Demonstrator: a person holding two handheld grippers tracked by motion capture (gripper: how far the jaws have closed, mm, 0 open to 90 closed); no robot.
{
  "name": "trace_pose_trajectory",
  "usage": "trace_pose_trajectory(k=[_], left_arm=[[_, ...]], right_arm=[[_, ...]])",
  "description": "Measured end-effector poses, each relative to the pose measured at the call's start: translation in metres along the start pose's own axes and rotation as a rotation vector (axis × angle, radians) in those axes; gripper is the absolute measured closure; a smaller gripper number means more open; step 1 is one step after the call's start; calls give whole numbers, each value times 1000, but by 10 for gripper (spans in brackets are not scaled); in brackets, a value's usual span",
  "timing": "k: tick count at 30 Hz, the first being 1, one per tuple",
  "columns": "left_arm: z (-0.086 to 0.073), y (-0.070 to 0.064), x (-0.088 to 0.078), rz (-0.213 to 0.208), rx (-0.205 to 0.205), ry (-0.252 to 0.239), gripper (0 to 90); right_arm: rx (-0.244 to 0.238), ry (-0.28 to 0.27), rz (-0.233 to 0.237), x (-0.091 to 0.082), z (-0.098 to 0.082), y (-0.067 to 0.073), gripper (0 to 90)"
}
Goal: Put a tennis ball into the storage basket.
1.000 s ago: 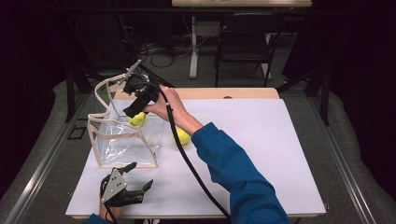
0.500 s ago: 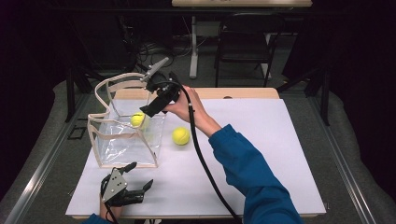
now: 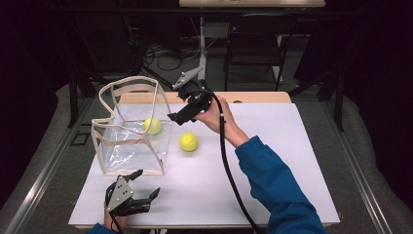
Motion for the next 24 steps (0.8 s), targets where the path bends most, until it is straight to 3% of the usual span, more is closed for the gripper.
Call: trace_pose_trajectory(k=[17,24], left_arm=[[0,0,1,5,2,2,159],[0,1,1,2,6,5,159]], right_arm=[[27,44,-1,4,-48,-4,0],[37,48,3,6,-57,-1,0]])
Point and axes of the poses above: each handheld gripper's, and its own axes: x roughly forward along the jaws, z roughly out of its top, y roughly to its left, the point moved 5 cm from there along x, roughly forward along the jaws, and after that the axes turned 5 degrees about -z, right-handed, at the moved point
